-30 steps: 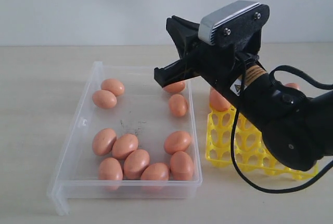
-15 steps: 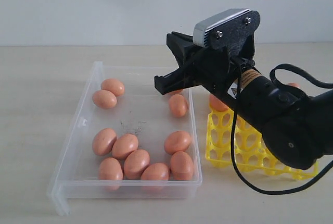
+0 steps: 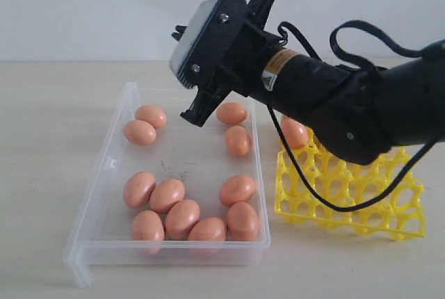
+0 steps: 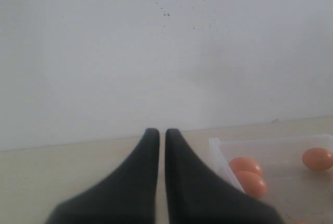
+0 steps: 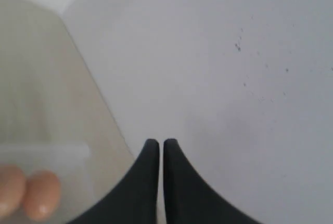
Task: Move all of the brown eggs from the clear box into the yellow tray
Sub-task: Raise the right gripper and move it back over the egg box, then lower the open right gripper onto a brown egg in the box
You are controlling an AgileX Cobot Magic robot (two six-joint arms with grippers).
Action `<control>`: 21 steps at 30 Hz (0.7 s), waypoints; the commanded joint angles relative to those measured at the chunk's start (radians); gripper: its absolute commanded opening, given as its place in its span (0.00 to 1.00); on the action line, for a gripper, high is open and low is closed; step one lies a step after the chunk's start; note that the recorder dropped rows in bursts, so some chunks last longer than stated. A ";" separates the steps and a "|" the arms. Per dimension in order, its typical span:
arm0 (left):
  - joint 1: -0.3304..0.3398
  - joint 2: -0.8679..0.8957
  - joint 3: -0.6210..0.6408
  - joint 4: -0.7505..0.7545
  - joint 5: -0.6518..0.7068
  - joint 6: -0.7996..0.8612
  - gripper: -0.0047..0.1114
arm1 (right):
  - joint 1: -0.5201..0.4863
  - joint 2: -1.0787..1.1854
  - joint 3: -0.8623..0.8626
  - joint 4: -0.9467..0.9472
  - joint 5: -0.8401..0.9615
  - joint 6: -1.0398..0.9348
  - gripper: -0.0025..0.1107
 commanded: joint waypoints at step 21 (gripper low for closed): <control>-0.008 -0.002 0.003 -0.002 0.000 0.001 0.07 | 0.042 0.022 -0.077 -0.249 -0.075 0.519 0.02</control>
